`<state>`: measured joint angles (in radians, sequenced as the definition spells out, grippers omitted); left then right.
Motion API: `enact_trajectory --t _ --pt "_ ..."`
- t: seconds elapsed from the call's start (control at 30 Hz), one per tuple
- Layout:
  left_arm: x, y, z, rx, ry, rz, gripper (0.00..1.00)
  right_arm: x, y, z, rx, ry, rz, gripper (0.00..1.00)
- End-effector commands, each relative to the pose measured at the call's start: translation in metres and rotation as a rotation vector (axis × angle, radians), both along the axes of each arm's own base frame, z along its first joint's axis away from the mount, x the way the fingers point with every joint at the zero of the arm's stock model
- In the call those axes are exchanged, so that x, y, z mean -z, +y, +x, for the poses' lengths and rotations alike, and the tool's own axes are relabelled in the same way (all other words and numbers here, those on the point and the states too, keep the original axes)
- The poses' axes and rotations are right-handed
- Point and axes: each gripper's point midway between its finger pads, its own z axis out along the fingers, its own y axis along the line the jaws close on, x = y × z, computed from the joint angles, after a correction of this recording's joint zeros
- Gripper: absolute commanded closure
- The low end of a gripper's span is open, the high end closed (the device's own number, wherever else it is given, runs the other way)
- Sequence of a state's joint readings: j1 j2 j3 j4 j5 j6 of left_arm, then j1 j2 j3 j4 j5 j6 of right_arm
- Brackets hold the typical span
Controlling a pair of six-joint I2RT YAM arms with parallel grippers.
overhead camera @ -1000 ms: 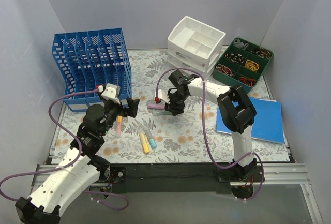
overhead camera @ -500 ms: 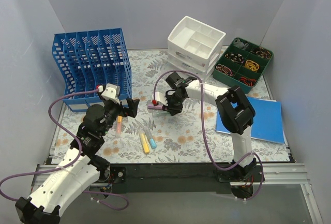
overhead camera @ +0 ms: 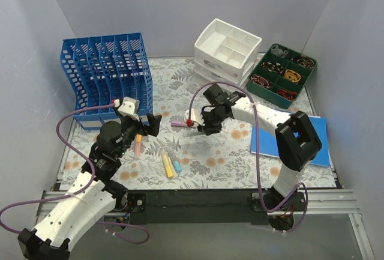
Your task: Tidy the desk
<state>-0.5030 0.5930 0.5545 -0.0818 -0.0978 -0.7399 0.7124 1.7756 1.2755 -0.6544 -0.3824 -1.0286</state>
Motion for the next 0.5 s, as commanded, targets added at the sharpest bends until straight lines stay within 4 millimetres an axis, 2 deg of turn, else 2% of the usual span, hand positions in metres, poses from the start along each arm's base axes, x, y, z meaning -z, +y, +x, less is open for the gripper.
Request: enact_trajectory --t 0.0,0.03,0.1,0.13,0.23,0.3,0.47 --pt "0.000 0.004 0.002 -0.018 -0.009 0.011 0.02 -0.053 -0.007 0.036 0.093 -0.092 0.098 0.99" --pt "-0.001 0.004 0.003 -0.018 -0.010 0.010 0.02 -0.057 -0.019 0.052 0.181 -0.083 0.102 0.99" --pt "0.002 0.004 0.003 -0.019 -0.002 0.015 0.02 -0.074 -0.026 0.076 0.270 -0.115 0.118 0.99" --pt "0.001 0.003 0.003 -0.018 -0.005 0.013 0.02 -0.076 -0.034 0.093 0.364 -0.120 0.131 0.99" --pt "0.002 0.003 0.004 -0.018 -0.002 0.015 0.02 -0.087 -0.048 0.128 0.538 -0.182 0.159 0.99" --pt "0.003 0.003 0.004 -0.017 0.002 0.017 0.02 -0.089 -0.057 0.144 0.637 -0.241 0.144 0.99" --pt "0.006 0.001 0.005 -0.012 0.013 0.017 0.02 -0.089 -0.059 0.171 0.748 -0.303 0.161 0.99"
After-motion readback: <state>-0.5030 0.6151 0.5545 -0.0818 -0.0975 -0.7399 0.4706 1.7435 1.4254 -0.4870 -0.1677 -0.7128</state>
